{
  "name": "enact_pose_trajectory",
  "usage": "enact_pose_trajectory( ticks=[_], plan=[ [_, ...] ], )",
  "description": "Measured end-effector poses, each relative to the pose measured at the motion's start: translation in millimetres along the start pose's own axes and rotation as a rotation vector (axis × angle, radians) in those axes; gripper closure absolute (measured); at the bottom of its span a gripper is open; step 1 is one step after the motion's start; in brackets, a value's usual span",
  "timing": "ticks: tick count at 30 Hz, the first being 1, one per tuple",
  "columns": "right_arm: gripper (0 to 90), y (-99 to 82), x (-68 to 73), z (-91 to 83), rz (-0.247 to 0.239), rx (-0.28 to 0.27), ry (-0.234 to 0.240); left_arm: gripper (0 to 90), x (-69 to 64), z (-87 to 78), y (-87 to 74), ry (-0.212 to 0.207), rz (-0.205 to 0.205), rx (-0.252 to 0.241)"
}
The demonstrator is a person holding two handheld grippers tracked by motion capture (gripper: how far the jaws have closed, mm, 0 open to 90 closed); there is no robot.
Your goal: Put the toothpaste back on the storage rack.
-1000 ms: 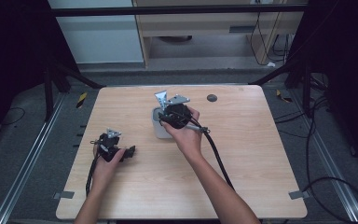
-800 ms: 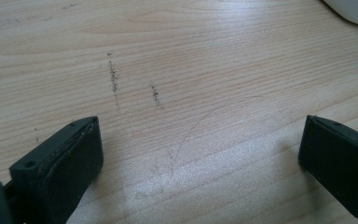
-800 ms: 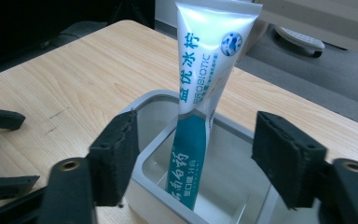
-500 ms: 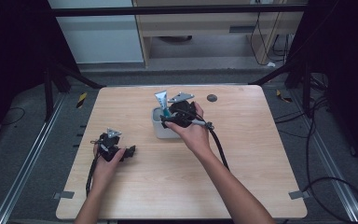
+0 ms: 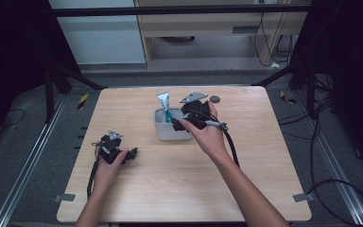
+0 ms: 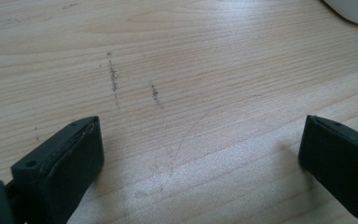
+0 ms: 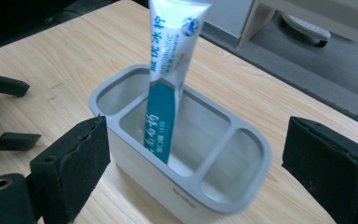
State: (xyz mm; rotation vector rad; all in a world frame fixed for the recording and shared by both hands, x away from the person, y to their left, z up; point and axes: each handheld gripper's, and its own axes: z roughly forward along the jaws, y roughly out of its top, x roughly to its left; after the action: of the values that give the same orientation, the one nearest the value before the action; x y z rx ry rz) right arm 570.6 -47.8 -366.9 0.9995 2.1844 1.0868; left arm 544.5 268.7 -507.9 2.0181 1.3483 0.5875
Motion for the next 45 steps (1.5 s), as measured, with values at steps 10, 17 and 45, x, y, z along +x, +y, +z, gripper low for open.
enact_pose_trajectory(
  ticks=[10, 17, 45],
  plan=[
    [7.5, -7.8, -20.1, -27.0, -0.012, -0.008, -0.004, 0.0, 0.0, 0.0, 0.0, 0.0, 0.001, 0.001],
    [6.5, -18.3, -27.7, -40.1, -0.032, 0.004, 0.021, 0.0, 0.0, 0.0, 0.0, 0.0, 0.0, 0.0],
    [8.3, -97.5, -69.4, -51.6, -0.017, 0.127, 0.013, 0.0, 0.1, -0.1, 0.0, 0.0, 0.002, 0.001]
  ],
)
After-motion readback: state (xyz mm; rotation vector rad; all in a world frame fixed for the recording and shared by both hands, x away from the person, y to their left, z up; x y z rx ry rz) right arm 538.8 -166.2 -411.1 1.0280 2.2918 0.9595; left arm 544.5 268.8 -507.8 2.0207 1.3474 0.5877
